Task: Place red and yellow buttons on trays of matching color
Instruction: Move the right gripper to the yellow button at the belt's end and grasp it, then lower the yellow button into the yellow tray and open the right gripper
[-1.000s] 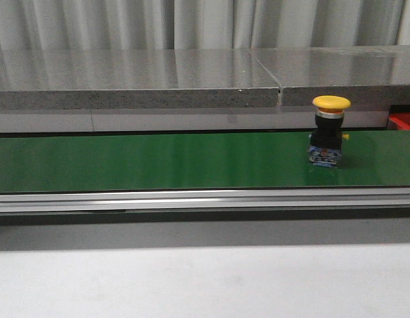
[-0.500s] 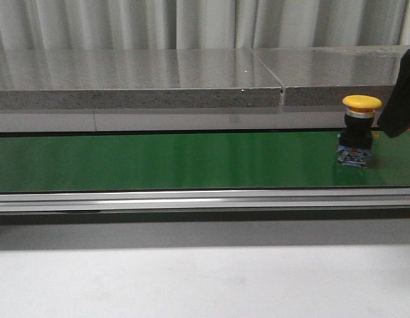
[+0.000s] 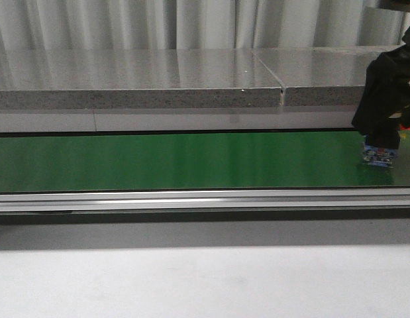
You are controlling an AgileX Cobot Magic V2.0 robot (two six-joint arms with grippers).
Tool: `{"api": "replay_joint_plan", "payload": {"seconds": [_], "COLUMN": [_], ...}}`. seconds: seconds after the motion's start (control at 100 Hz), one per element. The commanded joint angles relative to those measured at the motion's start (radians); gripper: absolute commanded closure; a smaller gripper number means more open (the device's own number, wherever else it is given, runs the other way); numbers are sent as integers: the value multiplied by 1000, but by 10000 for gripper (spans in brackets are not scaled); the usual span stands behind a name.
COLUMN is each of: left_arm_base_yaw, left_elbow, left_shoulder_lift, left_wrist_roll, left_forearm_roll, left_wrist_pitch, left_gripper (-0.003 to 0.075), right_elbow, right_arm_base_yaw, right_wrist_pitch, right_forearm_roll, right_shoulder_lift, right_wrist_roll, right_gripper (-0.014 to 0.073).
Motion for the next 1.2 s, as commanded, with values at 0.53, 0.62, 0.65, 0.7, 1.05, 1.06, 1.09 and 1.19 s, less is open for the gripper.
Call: {"api": "replay_joint_plan", "payload": {"seconds": [0.53,0.62,0.65,0.7,1.05,1.06,1.09,1.19], "left_arm_base_yaw": [-7,-7,-7,-7,-7,-7,-7,-7], "left_elbow": [-27,-27,-27,-27,-27,-27,-27,-27], "left_shoulder_lift": [8,8,8,8,8,8,8,8], "left_wrist_roll": [1,1,1,1,1,1,1,1], "left_forearm_roll": [-11,-11,-11,-11,-11,-11,-11,-11], "left_wrist_pitch": [-77,-77,-77,-77,-77,-77,-77,-77], "left_gripper": [739,739,739,739,739,739,739,739], "right_elbow": [-34,-34,-34,-34,-34,-34,-34,-34], "right_arm_base_yaw": [-66,-135,-167,-219,-626,-631,-651,-699], "right_wrist_pitch": [8,33,42,59,121,120,116,94], "right_forearm_roll": [-54,-99,-118,-144,-194,-194,-194,-194], "right_shoulder_lift": [-143,-191,-209,-233,-337,-337,-337,-337], "right_wrist_roll": [146,208,227,265,462,468,478,494], "right_gripper": [432,432,432,432,432,432,432,432]}}
